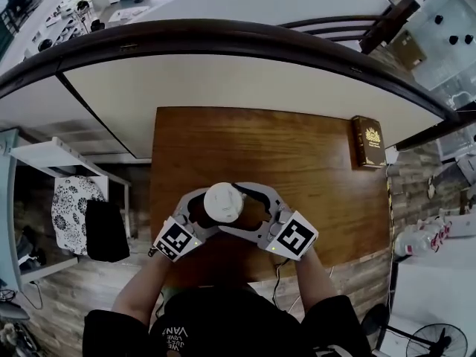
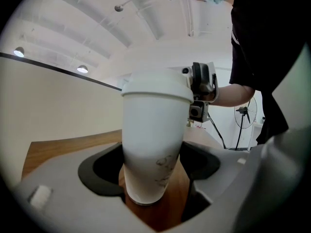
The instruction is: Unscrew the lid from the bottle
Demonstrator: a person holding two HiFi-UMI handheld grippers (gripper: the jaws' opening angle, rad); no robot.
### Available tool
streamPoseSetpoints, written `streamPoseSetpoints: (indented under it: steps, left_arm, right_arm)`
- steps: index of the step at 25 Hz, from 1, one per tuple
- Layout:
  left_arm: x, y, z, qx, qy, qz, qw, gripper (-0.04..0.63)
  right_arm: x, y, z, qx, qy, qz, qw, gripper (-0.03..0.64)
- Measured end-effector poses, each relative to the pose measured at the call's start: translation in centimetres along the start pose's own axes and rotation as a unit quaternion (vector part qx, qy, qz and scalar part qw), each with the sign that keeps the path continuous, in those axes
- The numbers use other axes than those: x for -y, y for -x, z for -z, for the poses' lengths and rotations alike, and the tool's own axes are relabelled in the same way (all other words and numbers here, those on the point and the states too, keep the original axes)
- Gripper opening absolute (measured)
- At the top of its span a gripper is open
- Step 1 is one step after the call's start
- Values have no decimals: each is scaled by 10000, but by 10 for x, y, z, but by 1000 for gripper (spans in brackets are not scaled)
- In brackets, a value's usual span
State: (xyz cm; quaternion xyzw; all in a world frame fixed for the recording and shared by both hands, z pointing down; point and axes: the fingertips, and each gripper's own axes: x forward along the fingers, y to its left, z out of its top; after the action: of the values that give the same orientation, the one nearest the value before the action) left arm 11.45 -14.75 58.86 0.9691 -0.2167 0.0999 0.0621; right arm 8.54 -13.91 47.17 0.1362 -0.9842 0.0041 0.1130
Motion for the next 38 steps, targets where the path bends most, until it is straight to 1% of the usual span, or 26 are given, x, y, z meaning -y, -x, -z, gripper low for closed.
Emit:
streamPoseSetpoints:
  steps: [3,5,7,9,12,14,17,21,25,32,34,38]
  left_arm:
    - [0,1,1,-9,-9,-31,10000,357]
    - [-1,1,2,-12,17,-45,10000,357]
    - [-2,1,2,-16,34,-55,10000,357]
    - [-3,1,2,-23,50,-63,10000,357]
    - [-2,1,3,-34,71,-51,10000,357]
    - [-1,0,2,-42,84,-32,10000,357]
    - [-2,1,3,-52,108,-14,9999,357]
    - [-1,0,4,-66,145,18,9999,357]
    - [2,-1,3,-77,149,37,9999,357]
    - [-1,-1,5,-73,161,16,9998,356]
    - [-1,0,5,-82,173,29,9998,357]
    - [-3,0,7,-107,210,41,9997,357]
  right_arm:
    - [-2,-1,2,-81,84,-502,9987,328]
    - [-1,-2,3,-125,88,-573,9982,328]
    - [2,-1,1,-64,51,-349,9994,328]
    - [5,4,-3,144,-67,160,9997,328]
    - [7,12,-6,380,-326,988,9938,328]
    - [4,13,-7,354,-379,1363,9893,330]
    - [3,3,-5,150,-383,1700,9846,339]
    - [12,-7,5,-65,-544,1859,9810,341]
    - [14,-10,10,-251,-473,1798,9822,341]
    - [15,-14,8,-402,-352,1726,9835,341]
    - [16,-14,9,-431,-450,1836,9810,341]
    - [21,-12,8,-303,-776,2129,9735,341]
